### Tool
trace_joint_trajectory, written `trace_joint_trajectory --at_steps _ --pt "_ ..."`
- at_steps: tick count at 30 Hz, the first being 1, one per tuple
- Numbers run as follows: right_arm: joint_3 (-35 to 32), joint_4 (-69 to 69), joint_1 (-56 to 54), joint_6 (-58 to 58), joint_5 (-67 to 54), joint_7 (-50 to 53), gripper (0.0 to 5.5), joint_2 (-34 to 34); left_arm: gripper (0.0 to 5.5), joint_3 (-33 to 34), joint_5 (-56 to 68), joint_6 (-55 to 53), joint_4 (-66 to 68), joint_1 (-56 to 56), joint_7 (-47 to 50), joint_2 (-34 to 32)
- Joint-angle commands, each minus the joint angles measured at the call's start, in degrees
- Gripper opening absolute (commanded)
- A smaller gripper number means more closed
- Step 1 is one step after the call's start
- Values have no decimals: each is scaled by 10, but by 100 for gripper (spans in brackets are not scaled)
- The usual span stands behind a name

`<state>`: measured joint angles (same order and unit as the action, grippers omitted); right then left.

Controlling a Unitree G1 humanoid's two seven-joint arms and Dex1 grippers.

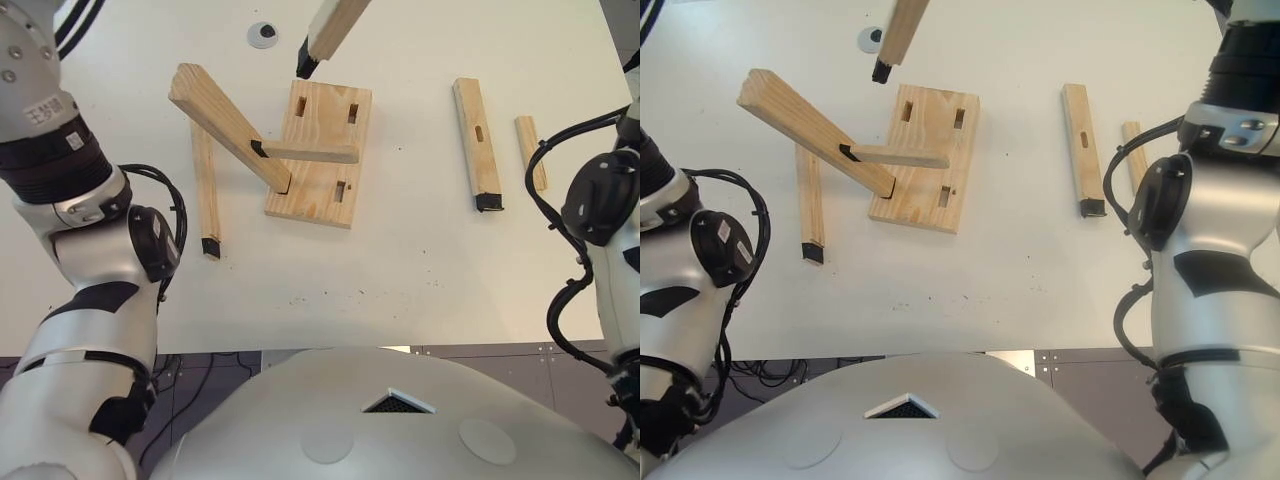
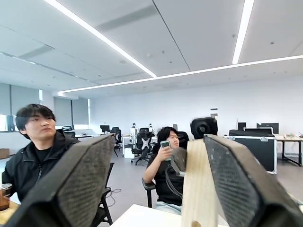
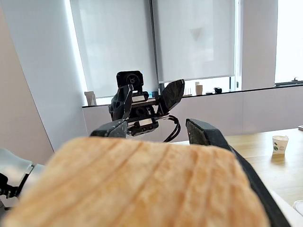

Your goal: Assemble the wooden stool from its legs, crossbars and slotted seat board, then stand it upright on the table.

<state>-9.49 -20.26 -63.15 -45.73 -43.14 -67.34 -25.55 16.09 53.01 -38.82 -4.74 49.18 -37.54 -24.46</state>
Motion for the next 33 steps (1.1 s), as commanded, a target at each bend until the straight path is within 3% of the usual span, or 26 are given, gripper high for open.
trace_joint_trajectory --at_steps 1,8,15,25,33 --pt "30 26 37 54 48 -12 207 -23 342 9 -8 5 14 6 18 -7" --pt "57 97 164 79 79 -6 206 -26 342 -12 -69 22 22 -23 42 -22" --pt "44 192 276 41 43 48 206 -12 342 -80 -209 74 54 -78 19 -69" --pt "35 245 355 22 -6 112 206 21 342 -55 -199 59 76 -62 7 -64" --pt "72 205 402 97 44 109 206 30 342 -40 -173 39 77 -53 0 -59"
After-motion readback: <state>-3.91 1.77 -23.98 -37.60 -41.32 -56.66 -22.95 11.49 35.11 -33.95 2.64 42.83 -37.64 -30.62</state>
